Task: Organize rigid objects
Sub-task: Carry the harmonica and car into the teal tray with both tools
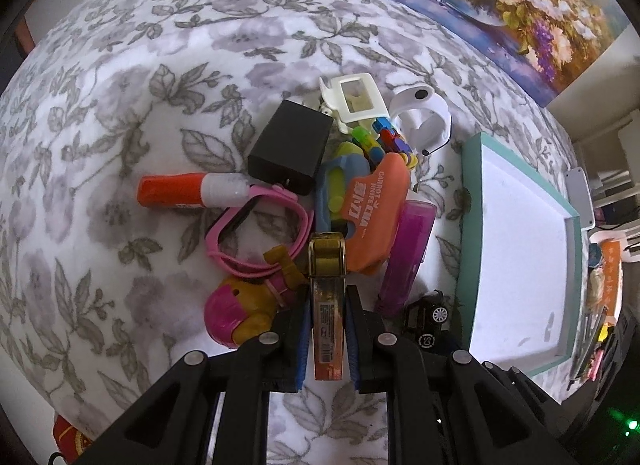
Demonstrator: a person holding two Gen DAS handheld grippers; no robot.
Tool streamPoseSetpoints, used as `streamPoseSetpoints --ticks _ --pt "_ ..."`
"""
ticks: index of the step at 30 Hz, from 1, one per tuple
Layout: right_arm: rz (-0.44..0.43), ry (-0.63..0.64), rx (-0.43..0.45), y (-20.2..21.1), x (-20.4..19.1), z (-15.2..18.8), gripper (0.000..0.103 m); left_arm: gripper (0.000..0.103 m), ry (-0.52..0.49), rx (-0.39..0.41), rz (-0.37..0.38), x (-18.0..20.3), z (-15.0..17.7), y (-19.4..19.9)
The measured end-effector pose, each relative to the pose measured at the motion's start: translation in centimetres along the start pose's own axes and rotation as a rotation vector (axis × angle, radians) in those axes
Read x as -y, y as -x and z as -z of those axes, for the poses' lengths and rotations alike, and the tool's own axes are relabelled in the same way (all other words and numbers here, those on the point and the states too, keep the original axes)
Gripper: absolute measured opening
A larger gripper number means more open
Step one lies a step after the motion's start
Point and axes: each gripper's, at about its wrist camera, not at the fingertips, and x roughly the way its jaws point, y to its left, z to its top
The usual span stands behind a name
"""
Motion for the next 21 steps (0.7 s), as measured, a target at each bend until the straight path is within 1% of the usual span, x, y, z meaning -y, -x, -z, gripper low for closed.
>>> streamPoseSetpoints --ticks 3,6,9,12,14,15,17,18,21 --pt "-0.045 -0.025 0.013 0.9 0.4 -0.1 0.030 0.017 -0.003 0.021 -0.001 -0.1 0.0 0.8" --pt "-0.065 -0.040 0.036 2.0 0.8 -0.2 0.030 0.017 -0.002 0.056 -0.001 -0.4 0.1 2.1" --pt "-0.082 -0.063 0.070 3.3 1.4 -0.4 0.030 0.017 -0.005 0.103 0.026 -0.3 0.0 3.9" --pt "-0.078 -0.095 0.113 4.6 2.5 -0.8 0.030 0.017 -0.035 0.166 0.048 0.6 -0.1 5.8" --pt "-0.054 -0.130 0.143 5.4 3.8 -1.2 0.030 0.017 -0.058 0.197 0.060 1.5 -0.3 6.6" --pt "-0.025 -0.153 0.158 5.7 4.8 -1.5 0.030 0.017 -0.067 0.206 0.069 2.1 -0.3 6.7" --pt "0.063 -0.191 0.183 6.1 6.7 -2.0 0.031 0.017 -0.085 0.212 0.085 3.1 -0.3 6.5" --pt "0.091 -0.211 0.188 6.3 7.6 -2.1 0.031 0.017 -0.094 0.208 0.091 3.8 -0.4 6.2" --pt "0.122 -0.290 0.189 6.6 10.8 -2.1 0.031 0.017 -0.116 0.171 0.114 5.9 -0.7 4.9"
